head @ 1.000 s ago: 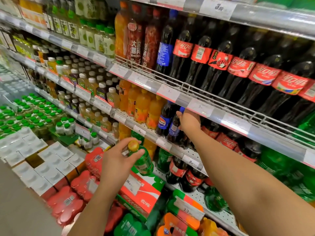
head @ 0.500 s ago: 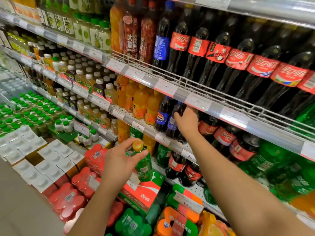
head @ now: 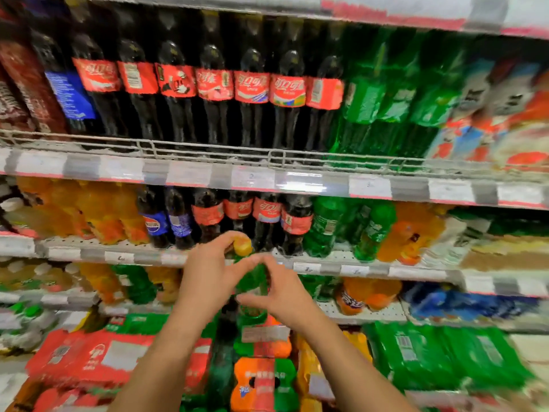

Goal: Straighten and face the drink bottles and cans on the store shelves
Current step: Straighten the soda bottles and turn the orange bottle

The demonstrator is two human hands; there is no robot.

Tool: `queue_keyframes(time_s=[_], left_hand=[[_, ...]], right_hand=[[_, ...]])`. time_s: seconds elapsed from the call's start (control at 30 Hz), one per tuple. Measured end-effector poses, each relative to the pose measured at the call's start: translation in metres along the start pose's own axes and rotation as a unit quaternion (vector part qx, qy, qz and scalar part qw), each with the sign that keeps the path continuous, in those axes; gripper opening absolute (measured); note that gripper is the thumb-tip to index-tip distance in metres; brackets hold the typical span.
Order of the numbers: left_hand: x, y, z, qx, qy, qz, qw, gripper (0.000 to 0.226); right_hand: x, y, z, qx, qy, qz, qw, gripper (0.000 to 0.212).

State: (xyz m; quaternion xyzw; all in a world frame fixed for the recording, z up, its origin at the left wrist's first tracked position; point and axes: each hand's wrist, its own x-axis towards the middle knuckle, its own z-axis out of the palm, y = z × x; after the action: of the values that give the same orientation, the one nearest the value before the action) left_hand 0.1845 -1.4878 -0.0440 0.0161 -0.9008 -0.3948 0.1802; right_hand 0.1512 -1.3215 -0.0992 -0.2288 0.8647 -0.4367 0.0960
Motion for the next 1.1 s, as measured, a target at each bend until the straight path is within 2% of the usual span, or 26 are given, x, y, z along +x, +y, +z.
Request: queue_keyframes(time_s=[0.07, 0.13, 0.23, 0.33, 0.43, 0.53, 0.67, 0.83, 0.97, 1.1], left_hand=[[0.009, 0.022, 0.023, -0.025, -0.035, 0.026, 0.999, 0.023], [0.017, 0.045, 0.042, -0.002, -0.081, 0.059, 0.995, 0.025], [0.028, 0.077, 0.06, 0.015, -0.129, 0.116, 0.985, 0.038], [0.045, 0.086, 0.06, 0.03, -0.051, 0.183, 0.981, 0.038], [0.068, 0.07, 0.052, 0.096, 0.044, 0.217, 0.971, 0.043], [0.086, 0.046, 0.047, 0.179, 0.044, 0.199, 0.963, 0.053], [0.085, 0.028, 0.052, 0.268, 0.002, 0.156, 0.951, 0.07], [0.084, 0.029, 0.051, 0.22, 0.005, 0.14, 0.965, 0.064], [0.083, 0.032, 0.048, 0.187, 0.002, 0.12, 0.975, 0.062], [0.083, 0.032, 0.051, 0.177, 0.012, 0.116, 0.977, 0.063]], right_hand=[[-0.007, 0.016, -0.021, -0.017, 0.058, 0.011, 0.998, 0.061], [-0.015, 0.033, -0.042, -0.055, 0.098, 0.025, 0.993, 0.065], [-0.03, 0.058, -0.072, -0.07, 0.148, 0.062, 0.985, 0.067], [-0.042, 0.083, -0.096, -0.058, 0.213, 0.089, 0.971, 0.064], [-0.043, 0.099, -0.119, -0.032, 0.265, 0.127, 0.955, 0.067], [-0.032, 0.111, -0.137, -0.019, 0.307, 0.142, 0.941, 0.07], [-0.01, 0.114, -0.152, -0.015, 0.324, 0.134, 0.936, 0.068], [0.014, 0.117, -0.152, -0.025, 0.315, 0.125, 0.94, 0.074], [0.027, 0.122, -0.148, -0.041, 0.317, 0.162, 0.934, 0.08], [0.038, 0.125, -0.155, -0.115, 0.296, 0.19, 0.929, 0.094]])
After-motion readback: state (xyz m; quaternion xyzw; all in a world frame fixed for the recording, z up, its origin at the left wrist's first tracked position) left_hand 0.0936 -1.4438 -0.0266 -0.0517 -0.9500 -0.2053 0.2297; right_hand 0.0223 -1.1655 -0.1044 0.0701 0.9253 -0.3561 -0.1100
